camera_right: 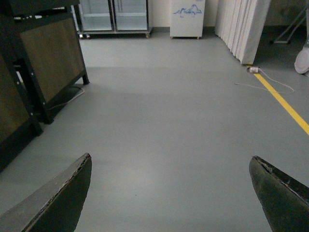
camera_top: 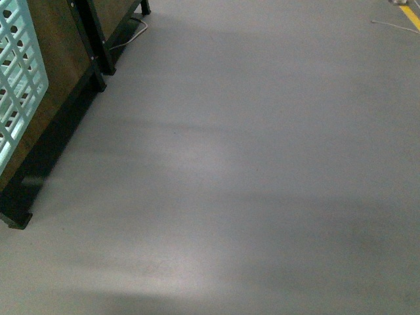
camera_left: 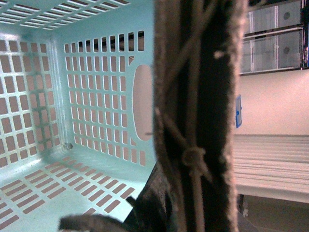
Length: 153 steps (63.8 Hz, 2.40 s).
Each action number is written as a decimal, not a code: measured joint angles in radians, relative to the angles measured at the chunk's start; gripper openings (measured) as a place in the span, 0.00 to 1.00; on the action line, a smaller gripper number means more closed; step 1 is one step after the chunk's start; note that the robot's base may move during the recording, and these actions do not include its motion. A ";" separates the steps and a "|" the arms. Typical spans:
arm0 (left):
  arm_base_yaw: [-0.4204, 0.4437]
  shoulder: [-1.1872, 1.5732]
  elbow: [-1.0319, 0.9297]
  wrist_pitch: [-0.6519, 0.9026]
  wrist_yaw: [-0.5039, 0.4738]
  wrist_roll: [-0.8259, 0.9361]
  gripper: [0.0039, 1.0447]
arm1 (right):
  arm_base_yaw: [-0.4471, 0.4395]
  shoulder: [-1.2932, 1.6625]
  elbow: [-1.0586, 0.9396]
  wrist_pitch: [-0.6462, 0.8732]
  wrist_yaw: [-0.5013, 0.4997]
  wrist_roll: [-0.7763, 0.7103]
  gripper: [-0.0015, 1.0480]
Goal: Pick lemon and mango into basket
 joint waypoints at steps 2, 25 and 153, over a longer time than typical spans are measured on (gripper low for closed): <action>0.000 0.000 0.000 0.000 0.000 0.000 0.05 | 0.000 0.000 0.000 0.000 0.000 0.001 0.92; 0.000 0.000 0.000 0.000 0.000 0.000 0.04 | 0.000 0.000 0.000 0.000 0.000 0.000 0.92; -0.002 -0.003 0.005 -0.002 -0.001 0.000 0.04 | 0.000 0.000 0.000 0.000 0.001 0.000 0.92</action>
